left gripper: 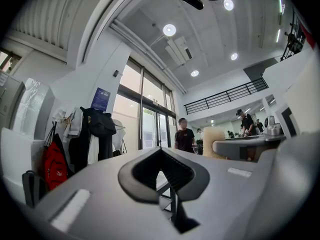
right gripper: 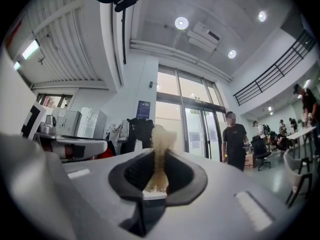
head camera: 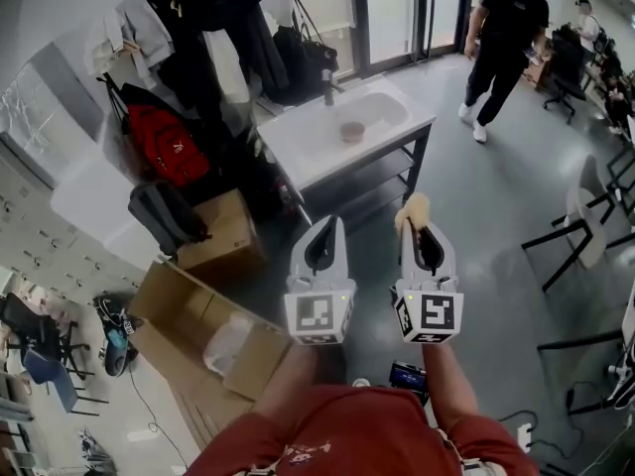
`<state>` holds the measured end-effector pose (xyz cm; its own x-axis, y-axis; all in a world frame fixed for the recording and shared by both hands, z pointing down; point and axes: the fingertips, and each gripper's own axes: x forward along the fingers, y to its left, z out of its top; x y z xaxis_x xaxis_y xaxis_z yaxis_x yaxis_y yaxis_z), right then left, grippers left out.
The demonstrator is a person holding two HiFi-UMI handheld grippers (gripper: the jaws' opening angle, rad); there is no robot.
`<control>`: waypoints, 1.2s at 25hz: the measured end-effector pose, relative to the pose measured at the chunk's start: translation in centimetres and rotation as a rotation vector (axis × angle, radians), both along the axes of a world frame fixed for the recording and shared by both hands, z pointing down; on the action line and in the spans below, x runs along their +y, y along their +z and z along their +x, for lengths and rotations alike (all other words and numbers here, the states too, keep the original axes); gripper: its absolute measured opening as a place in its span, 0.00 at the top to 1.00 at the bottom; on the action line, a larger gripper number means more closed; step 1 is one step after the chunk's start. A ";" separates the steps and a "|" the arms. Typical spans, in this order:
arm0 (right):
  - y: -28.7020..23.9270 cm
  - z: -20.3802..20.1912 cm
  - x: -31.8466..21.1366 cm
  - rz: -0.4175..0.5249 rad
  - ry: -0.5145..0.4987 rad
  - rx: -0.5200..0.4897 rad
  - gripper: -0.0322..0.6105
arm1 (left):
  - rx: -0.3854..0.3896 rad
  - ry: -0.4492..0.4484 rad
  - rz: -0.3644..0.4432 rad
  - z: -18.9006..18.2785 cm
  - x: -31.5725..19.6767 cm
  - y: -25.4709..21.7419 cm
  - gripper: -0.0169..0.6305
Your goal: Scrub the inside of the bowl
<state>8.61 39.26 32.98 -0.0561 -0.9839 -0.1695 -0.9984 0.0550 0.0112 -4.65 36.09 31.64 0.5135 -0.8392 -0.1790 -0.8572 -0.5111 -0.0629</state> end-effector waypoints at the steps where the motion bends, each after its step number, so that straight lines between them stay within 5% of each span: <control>1: -0.1 -0.3 -0.8 0.001 0.001 0.001 0.87 | 0.001 0.001 -0.002 -0.2 -0.8 0.0 0.96; 19: -1.3 -7.1 -19.2 -0.004 0.019 0.043 0.87 | 0.033 0.017 -0.007 -7.0 -18.9 -0.1 0.96; 30: -1.2 -7.4 -25.2 -0.003 0.066 0.055 0.87 | 0.026 0.056 -0.023 -7.6 -25.4 0.6 0.96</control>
